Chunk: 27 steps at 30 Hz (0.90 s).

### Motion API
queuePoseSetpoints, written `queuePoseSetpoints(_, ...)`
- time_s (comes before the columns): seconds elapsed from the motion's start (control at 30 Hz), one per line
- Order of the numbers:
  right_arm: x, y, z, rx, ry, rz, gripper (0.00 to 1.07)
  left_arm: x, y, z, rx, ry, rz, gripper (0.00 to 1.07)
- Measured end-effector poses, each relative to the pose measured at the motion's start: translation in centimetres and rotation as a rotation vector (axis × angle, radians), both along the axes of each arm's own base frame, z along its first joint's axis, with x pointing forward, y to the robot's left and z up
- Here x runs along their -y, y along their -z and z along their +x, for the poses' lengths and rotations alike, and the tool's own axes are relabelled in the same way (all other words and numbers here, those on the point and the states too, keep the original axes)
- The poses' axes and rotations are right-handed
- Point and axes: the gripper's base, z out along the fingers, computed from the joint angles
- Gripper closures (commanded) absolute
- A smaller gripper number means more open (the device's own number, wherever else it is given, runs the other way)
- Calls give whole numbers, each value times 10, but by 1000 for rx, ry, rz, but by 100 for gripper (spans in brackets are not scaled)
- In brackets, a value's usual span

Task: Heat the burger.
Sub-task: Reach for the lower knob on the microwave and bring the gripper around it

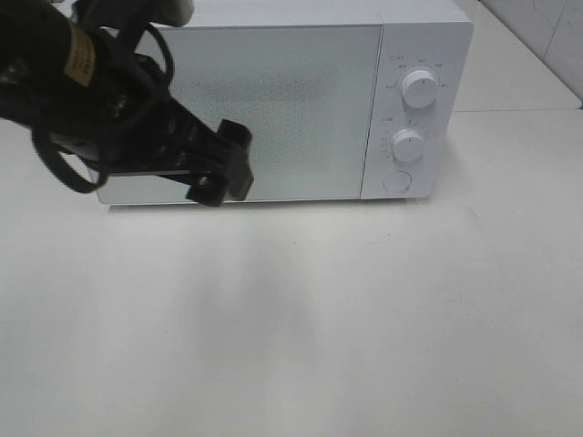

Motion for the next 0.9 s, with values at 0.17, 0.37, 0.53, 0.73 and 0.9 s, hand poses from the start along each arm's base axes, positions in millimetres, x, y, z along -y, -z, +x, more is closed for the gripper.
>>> queuePoseSetpoints(0.17,0,0,0,0,0,0,32,-23,-7,0,-46,-42,62,6)
queuePoseSetpoints(0.37,0,0,0,0,0,0,32,-64,-17,7,-113,-133,87,6)
queuePoseSetpoints(0.53,0,0,0,0,0,0,32,-94,-21,13,-149,-214,87,6)
queuePoseSetpoints(0.73,0,0,0,0,0,0,32,-146,-12,1,-204,-354,52,6)
queuePoseSetpoints(0.9,0,0,0,0,0,0,32,-163,-4,-20,-233,-409,23,6)
